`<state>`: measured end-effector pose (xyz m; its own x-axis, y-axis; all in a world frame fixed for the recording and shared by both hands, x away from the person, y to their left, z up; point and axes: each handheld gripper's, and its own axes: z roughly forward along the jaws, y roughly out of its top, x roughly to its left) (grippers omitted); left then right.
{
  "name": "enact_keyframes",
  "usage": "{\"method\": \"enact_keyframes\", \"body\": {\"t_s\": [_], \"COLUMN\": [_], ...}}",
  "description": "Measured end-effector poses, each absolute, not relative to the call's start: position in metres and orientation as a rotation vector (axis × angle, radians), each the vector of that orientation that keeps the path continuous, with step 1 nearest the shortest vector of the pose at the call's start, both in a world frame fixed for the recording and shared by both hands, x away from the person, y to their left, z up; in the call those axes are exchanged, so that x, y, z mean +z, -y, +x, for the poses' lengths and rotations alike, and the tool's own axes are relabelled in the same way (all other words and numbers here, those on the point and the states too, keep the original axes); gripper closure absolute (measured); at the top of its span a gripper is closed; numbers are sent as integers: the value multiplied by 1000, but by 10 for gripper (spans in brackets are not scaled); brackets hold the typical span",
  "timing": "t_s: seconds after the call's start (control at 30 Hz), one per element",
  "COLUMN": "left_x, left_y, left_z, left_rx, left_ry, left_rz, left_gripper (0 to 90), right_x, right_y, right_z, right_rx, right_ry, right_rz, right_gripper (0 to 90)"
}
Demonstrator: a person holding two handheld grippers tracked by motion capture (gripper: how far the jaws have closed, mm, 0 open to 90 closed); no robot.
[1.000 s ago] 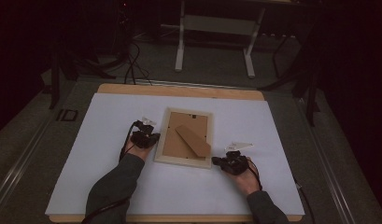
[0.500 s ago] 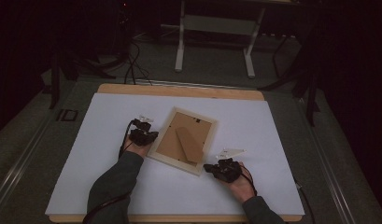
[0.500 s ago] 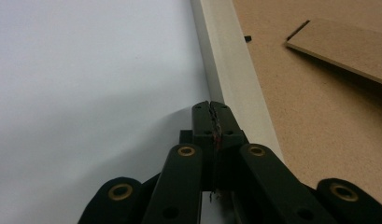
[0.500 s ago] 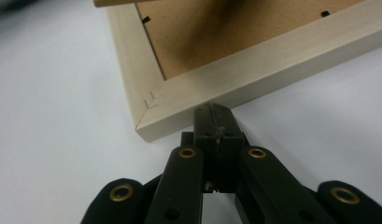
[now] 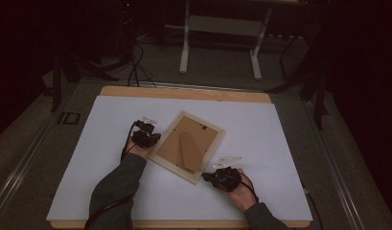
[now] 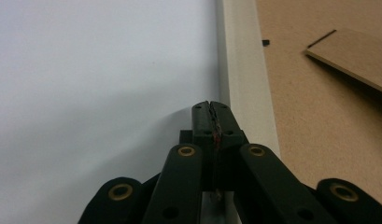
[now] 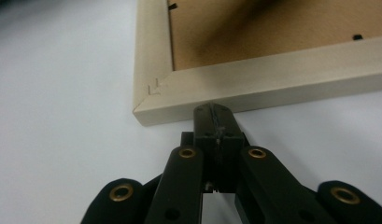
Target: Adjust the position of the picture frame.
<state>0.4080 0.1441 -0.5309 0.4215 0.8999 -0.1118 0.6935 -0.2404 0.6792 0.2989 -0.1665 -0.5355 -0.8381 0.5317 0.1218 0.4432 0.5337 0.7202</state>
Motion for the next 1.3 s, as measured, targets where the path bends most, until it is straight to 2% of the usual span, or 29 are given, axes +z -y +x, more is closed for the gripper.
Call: {"method": "enact_keyframes", "body": {"t_s": [0.4,0.57,0.93,1.3], "left_x": [-533,-532,-505,-494], "left_y": [-150,-156,-163,-175], "left_z": [408,402,375,329], "left_rx": [387,395,441,446], "left_ry": [-1362,-1356,-1231,-1138], "left_rz": [1973,1951,1940,1906], "left_gripper": [900,862,823,817], "right_x": [-536,-530,-509,-502], "right_y": [157,166,198,204], "right_z": [296,299,334,381], "right_rx": [1224,1211,1165,1147], "right_ry": [-2681,-2657,-2473,-2381], "right_rz": [793,784,900,980], "right_gripper": [897,888,837,829]}}
